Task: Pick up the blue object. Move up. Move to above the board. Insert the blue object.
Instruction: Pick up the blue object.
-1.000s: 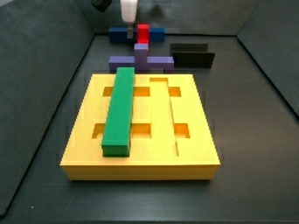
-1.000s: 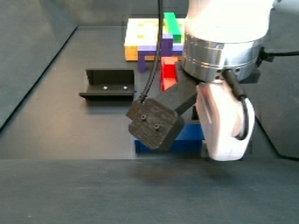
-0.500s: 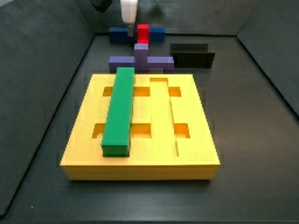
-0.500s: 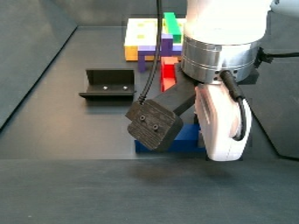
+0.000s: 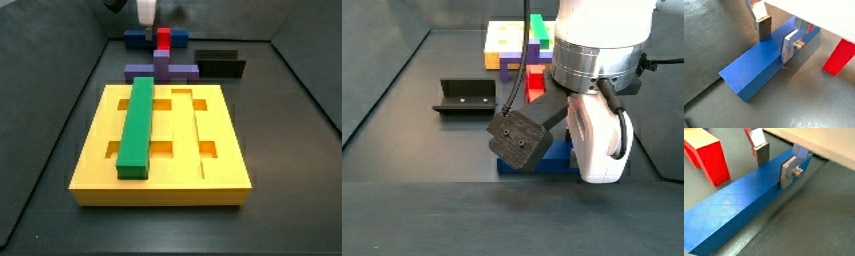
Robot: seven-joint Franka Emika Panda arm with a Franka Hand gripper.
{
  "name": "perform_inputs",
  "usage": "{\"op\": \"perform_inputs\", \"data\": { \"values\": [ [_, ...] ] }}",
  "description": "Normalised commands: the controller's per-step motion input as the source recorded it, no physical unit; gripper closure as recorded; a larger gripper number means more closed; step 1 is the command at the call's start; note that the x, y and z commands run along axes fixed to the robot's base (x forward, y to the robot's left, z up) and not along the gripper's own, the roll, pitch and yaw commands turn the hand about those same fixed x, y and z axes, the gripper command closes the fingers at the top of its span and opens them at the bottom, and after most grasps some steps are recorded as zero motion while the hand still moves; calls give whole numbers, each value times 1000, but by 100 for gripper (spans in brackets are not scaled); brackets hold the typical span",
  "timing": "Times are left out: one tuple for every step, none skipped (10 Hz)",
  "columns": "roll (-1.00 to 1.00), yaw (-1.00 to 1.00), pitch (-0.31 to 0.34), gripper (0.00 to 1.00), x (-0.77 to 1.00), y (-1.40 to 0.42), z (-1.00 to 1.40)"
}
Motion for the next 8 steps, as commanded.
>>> {"op": "perform_inputs", "data": {
  "values": [
    [0,0,0,100,0,0,0],
    [0,0,0,100,0,0,0],
    [0,0,0,100,0,0,0],
    [0,0,0,100,0,0,0],
    [0,0,0,100,0,0,0],
    [0,0,0,100,0,0,0],
    [0,0,0,100,0,0,0],
    [0,0,0,100,0,0,0]
  ]
}}
